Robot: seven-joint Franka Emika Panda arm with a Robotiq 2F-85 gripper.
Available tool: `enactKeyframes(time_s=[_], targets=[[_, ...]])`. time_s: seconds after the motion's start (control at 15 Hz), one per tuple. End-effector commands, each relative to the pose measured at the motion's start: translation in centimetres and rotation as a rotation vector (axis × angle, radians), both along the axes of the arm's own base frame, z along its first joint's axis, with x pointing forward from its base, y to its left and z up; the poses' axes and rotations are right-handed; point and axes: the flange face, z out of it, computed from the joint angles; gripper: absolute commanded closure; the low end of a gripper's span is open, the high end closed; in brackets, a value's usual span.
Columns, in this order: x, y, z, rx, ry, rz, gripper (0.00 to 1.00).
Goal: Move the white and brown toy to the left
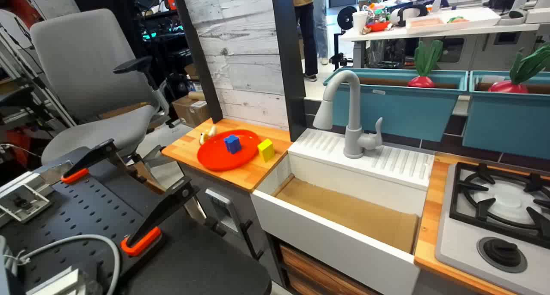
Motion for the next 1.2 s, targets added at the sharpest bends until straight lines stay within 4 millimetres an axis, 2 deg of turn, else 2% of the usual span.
enactKeyframes(time_s=[0.0, 0.8, 0.93, 1.13], targets=[[0.0, 0.0, 0.1, 0.0, 0.0, 0.0, 0.0], [0.0, 0.0, 0.1, 0.0, 0.0, 0.0, 0.0], [1.2, 0.1, -1.1, -0.01, -0.031, -0.027, 0.0], [3.6, 1.0, -4.3, 0.016, -0.061, -0.032, 0.0]])
